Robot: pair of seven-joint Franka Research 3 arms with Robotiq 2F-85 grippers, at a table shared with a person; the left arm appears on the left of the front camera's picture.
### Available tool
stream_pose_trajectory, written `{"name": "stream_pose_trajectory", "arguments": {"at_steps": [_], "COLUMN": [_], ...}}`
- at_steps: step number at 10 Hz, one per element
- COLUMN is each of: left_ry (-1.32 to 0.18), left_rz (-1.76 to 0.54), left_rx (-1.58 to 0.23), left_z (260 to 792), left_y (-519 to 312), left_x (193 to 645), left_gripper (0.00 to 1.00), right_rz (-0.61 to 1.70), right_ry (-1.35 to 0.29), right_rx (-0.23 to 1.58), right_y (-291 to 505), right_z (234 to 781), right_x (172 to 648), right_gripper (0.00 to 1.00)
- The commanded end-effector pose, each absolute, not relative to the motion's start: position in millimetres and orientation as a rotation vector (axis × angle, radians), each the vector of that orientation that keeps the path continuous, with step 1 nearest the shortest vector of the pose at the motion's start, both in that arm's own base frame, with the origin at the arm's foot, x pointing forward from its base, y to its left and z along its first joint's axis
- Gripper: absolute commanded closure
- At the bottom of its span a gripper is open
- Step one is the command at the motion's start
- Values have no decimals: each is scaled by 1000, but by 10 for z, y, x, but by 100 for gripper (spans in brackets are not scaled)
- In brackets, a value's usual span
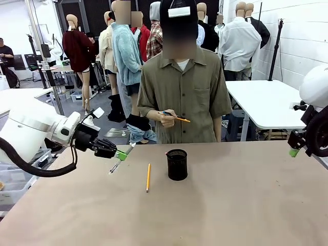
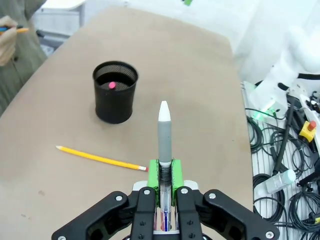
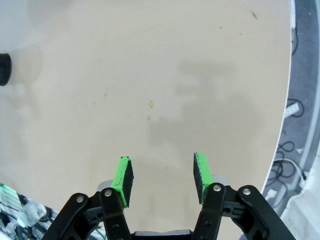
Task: Place the pens into the pen holder.
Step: Pick up a writing instrument from the table and place it into the Pen holder.
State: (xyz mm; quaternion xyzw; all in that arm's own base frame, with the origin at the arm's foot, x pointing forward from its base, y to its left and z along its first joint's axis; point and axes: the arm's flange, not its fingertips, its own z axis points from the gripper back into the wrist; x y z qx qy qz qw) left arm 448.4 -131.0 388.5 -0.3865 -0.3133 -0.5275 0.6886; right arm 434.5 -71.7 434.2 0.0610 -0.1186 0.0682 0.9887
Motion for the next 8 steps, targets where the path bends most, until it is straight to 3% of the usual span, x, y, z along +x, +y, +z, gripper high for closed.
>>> {"name": "stream_pose_trajectory", "arguments": {"at_steps": [1, 8], "left_ry": [-785, -981], "left_rz": [-1182, -1284], "left_rx": [-915, -1033], "left_z": [3983, 4244], "left_y": [-1061, -663], "left_x": [4376, 3962], "left_gripper": [100, 100], "right_rz": [120, 120], "right_ry": [-237, -237], "right_rx": [88, 88], "right_y": [-692, -692], "right_z": [4322, 4322], "right_x": [4346, 4346], "right_gripper": [38, 38]}}
